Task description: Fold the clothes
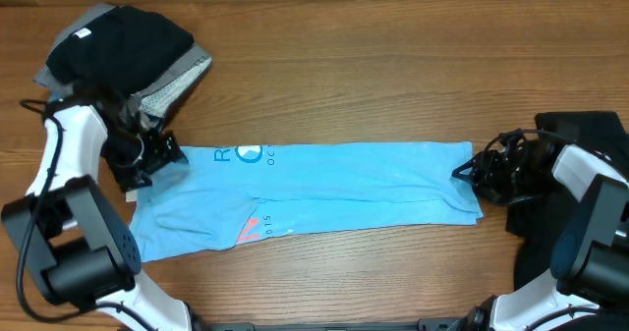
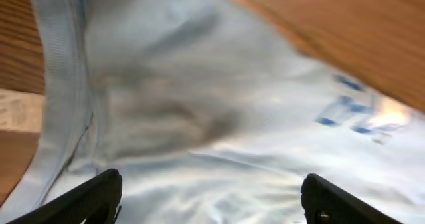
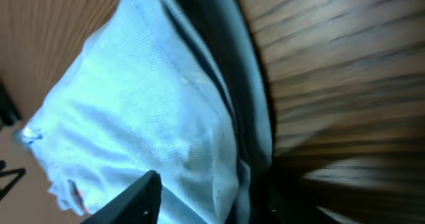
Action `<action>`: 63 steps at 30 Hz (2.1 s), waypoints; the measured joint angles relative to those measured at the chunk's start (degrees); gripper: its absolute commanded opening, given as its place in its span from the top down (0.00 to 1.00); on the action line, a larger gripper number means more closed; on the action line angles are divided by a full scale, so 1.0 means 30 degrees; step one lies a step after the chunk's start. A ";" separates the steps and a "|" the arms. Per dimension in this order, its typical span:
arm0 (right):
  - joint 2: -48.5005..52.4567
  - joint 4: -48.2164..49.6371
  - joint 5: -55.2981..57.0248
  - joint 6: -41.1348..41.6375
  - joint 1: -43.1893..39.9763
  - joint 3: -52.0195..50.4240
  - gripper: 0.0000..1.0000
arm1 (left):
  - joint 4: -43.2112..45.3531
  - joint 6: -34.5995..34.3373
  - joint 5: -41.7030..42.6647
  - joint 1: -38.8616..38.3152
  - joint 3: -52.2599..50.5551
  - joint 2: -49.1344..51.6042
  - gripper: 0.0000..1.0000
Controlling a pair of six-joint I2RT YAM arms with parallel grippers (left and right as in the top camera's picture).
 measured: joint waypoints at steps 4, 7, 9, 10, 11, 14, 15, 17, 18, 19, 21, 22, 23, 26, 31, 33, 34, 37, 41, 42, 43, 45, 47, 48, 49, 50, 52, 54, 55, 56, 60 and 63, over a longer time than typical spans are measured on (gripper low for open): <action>-0.0066 0.0962 -0.1086 -0.0182 0.0000 -0.0809 0.53 | -0.0189 0.0240 0.0364 0.0000 0.0503 -0.2011 0.06; -0.0131 0.1676 -0.1749 -0.0328 0.0000 -0.1370 0.62 | -0.0197 0.0364 0.0452 0.0000 0.0692 -0.3840 0.05; -0.0080 0.2025 -0.1974 -0.0386 0.0000 -0.1610 0.71 | -0.0197 0.0423 0.0452 0.0000 0.0794 -0.4772 0.04; -0.0029 0.2157 -0.2004 -0.0401 0.0007 -0.1698 0.74 | -0.0197 0.0437 0.0474 0.0000 0.0831 -0.5071 0.04; 0.0015 0.2208 -0.1996 -0.0393 0.0015 -0.1741 0.75 | -0.0204 0.0437 0.0510 0.0000 0.0838 -0.5348 0.04; 0.0073 0.2113 -0.1741 -0.0044 0.0007 -0.1719 0.81 | -0.0386 0.0437 0.0576 0.0000 0.0845 -0.5610 0.04; 0.0087 0.2055 -0.1661 0.0102 -0.0022 -0.1690 0.81 | -0.0474 0.0437 0.0576 0.0000 0.0845 -0.5610 0.04; 0.0138 0.1982 -0.1537 0.0350 -0.0087 -0.1625 0.84 | -0.0699 0.0444 0.0576 0.0000 0.0845 -0.5603 0.04; 0.0146 0.1974 -0.1545 0.0430 -0.0124 -0.1617 0.86 | -0.0772 0.0444 0.0583 0.0000 0.0845 -0.5603 0.04; 0.0182 0.1974 -0.1537 0.0525 -0.0175 -0.1617 0.89 | -0.0816 0.0444 0.0583 0.0000 0.0845 -0.5603 0.04; 0.0255 0.1931 -0.1545 0.0619 -0.0350 -0.1588 0.96 | -0.0823 0.0452 0.0576 0.0000 0.0845 -0.5603 0.04; 0.0291 0.1836 -0.1545 0.0721 -0.0474 -0.1545 0.96 | -0.0823 0.0481 0.0576 0.0000 0.0845 -0.5603 0.04; 0.0379 0.1464 -0.1545 0.0801 -0.0678 -0.1355 0.96 | -0.0823 0.0539 0.0576 0.0000 0.0845 -0.5603 0.04; 0.0663 0.0474 -0.1297 0.0896 -0.1224 -0.0656 0.96 | -0.0831 0.0787 0.0583 0.0000 0.0845 -0.5603 0.04; 0.0969 -0.1282 -0.0350 0.0969 -0.2361 0.1115 0.96 | -0.0860 0.0860 0.0583 0.0000 0.0845 -0.5603 0.04; 0.0969 -0.1887 -0.0117 0.1027 -0.2528 0.1938 0.96 | -0.0969 0.0867 0.0583 0.0000 0.0845 -0.5603 0.04; 0.0969 -0.2259 -0.0036 0.1027 -0.2528 0.2353 0.96 | -0.1049 0.0874 0.0576 0.0000 0.0845 -0.5603 0.04; 0.0969 -0.3512 0.0109 0.1042 -0.2528 0.3825 0.96 | -0.1246 0.0933 0.0583 0.0000 0.0845 -0.5603 0.04; 0.0867 -0.5253 0.0255 0.1035 -0.2433 0.5799 0.96 | -0.1282 0.0940 0.0576 0.0000 0.0845 -0.5603 0.04; 0.0750 -0.5566 0.0321 0.1049 -0.2368 0.6164 0.96 | -0.1282 0.0940 0.0576 0.0000 0.0845 -0.5603 0.04; 0.0568 -0.5836 0.0364 0.1042 -0.2229 0.6448 0.96 | -0.1282 0.0940 0.0576 0.0000 0.0845 -0.5603 0.04; -0.0051 -0.6360 0.0539 0.1049 -0.1749 0.6812 0.96 | -0.1282 0.0940 0.0576 0.0000 0.0845 -0.5603 0.04; -0.0823 -0.6827 0.0721 0.1071 -0.1027 0.6936 0.96 | -0.1282 0.0940 0.0576 0.0000 0.0845 -0.5603 0.04; -0.1246 -0.7111 0.0823 0.1115 -0.0525 0.6965 0.96 | -0.1282 0.0940 0.0576 0.0000 0.0845 -0.5603 0.04; -0.1617 -0.7431 0.0889 0.1137 0.0051 0.7002 0.96 | -0.1282 0.0940 0.0576 0.0000 0.0845 -0.5603 0.04; -0.1931 -0.7715 0.1005 0.1217 0.0729 0.7053 0.96 | -0.1275 0.0940 0.0576 0.0000 0.0845 -0.5603 0.04; -0.2310 -0.8051 0.1144 0.1515 0.2280 0.7111 0.96 | -0.1282 0.0940 0.0576 0.0000 0.0845 -0.5603 0.04; -0.2368 -0.8021 0.1231 0.1931 0.3927 0.7155 0.96 | -0.1297 0.0940 0.0576 0.0000 0.0845 -0.5603 0.04; -0.2361 -0.7919 0.1282 0.2186 0.4736 0.7155 0.96 | -0.1304 0.0947 0.0576 0.0000 0.0845 -0.5603 0.04; -0.2361 -0.7796 0.1326 0.2528 0.5559 0.7155 0.96 | -0.1319 0.0940 0.0576 0.0000 0.0845 -0.5603 0.05; -0.2361 -0.7227 0.1617 0.3993 0.8655 0.7162 0.96 | -0.1348 0.0940 0.0576 0.0000 0.0845 -0.5603 0.04; -0.2361 -0.6921 0.2127 0.5224 1.0637 0.7162 0.96 | -0.1392 0.0947 0.0576 0.0000 0.0845 -0.5603 0.04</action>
